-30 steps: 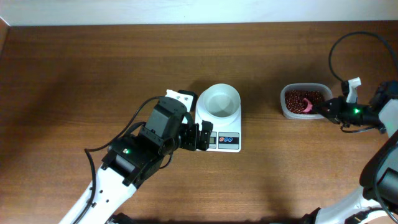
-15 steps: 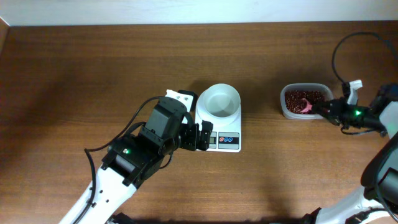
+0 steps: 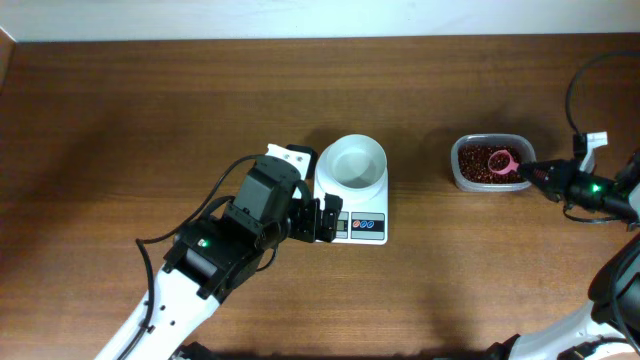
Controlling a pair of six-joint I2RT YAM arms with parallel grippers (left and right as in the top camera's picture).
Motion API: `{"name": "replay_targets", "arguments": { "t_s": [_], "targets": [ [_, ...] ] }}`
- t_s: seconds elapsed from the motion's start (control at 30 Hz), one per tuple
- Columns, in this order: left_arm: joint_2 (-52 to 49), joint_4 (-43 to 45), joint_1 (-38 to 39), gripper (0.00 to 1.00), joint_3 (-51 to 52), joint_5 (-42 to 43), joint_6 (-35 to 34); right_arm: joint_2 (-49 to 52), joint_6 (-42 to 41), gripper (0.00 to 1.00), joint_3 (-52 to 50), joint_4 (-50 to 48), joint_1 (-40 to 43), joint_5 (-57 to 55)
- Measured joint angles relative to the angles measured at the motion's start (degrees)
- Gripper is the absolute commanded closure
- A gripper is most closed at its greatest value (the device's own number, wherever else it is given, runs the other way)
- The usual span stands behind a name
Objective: Scoop and weigh 50g on scale
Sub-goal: 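Lift the filled scoop out of the tub with the right gripper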
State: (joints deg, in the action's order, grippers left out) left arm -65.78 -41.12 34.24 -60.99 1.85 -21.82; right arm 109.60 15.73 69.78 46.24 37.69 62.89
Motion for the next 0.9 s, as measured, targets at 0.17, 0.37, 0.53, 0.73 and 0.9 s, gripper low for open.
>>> {"name": "replay_targets", "arguments": {
  "t_s": [0.17,0.37,0.53,0.73,0.9],
  "targets": [
    [0.0,0.0,0.0,0.01,0.0,0.0,0.0,0.0,-0.1,0.96,0.0,0.0,0.0,2.7],
    [0.0,0.0,0.0,0.01,0.0,0.0,0.0,0.0,-2.1,0.96,-0.1,-1.4,0.0,-0.7],
    [0.0,0.0,0.0,0.01,0.0,0.0,0.0,0.0,-2.7,0.96,-0.1,-1.3,0.0,1.6],
    [0.0,0.0,0.0,0.01,0.0,0.0,0.0,0.0,-3.4,0.96,-0.1,-0.4,0.0,4.8],
    [0.0,0.0,0.0,0.01,0.0,0.0,0.0,0.0,-5.0,0.96,-0.2,-0.1,0.0,7.0]
  ]
}}
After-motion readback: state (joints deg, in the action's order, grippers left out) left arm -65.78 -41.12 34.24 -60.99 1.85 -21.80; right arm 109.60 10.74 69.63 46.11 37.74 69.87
